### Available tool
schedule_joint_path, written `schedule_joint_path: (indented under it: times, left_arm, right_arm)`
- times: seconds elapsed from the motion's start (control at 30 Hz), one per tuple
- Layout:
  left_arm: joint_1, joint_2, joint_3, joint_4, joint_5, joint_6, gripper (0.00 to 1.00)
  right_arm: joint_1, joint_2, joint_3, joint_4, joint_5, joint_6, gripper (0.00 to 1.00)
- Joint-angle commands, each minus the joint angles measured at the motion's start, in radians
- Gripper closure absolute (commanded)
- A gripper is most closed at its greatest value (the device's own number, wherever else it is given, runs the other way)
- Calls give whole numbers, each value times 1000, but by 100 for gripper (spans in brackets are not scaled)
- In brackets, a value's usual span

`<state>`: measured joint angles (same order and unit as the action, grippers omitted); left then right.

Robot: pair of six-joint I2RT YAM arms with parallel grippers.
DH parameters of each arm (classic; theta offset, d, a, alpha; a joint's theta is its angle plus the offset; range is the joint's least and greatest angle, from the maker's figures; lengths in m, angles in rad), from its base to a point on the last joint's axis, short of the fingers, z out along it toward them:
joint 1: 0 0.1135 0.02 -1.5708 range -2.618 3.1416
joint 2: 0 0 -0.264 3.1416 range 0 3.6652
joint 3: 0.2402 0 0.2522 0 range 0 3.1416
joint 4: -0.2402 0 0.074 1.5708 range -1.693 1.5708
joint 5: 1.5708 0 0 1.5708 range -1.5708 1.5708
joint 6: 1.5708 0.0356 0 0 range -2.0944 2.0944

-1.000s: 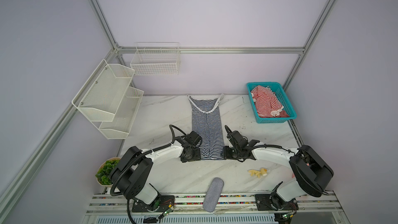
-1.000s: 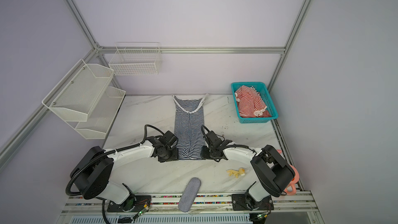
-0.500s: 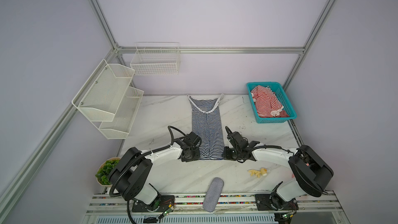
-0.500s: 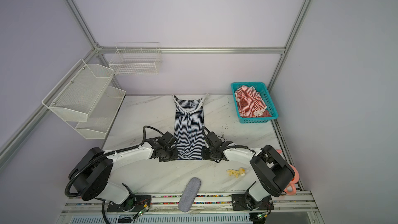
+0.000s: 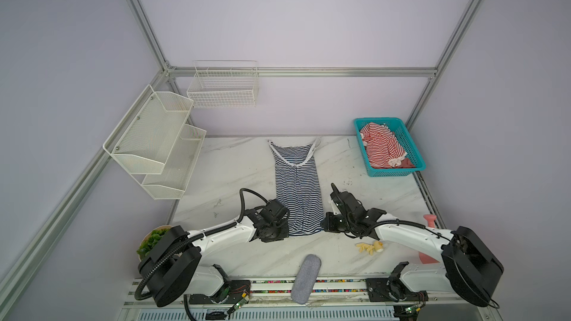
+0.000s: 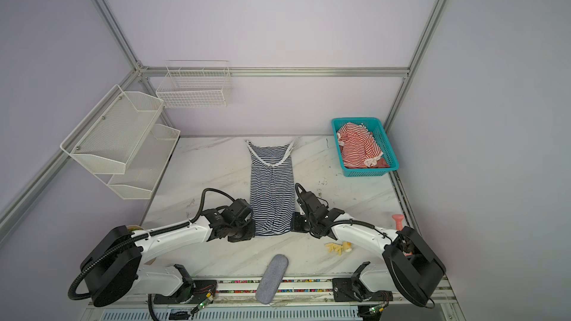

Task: Fold and stack tank tops
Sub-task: Fold the tank top at the top-center of the table.

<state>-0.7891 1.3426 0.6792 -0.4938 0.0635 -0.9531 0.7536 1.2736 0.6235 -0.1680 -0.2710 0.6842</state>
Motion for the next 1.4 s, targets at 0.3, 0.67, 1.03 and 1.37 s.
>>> schedule_joint_path:
  times: [0.3,0.67,1.03,1.37]
  left_arm:
    - [-49,-163,23,-82,-94,-79,100]
    - [16,-114,194,-134,-243,40,100]
    - [183,62,414,-150,-182,206,100]
    - [255,260,590,-152,-122,287,100]
  right_arm:
    - [29,-123,75,-138,44,31,100]
    - [29,50,235,-102,70,-34,100]
    - [-11,212,370,-91,106,-103,100]
    - [-142,366,503,-87,34,-211,100]
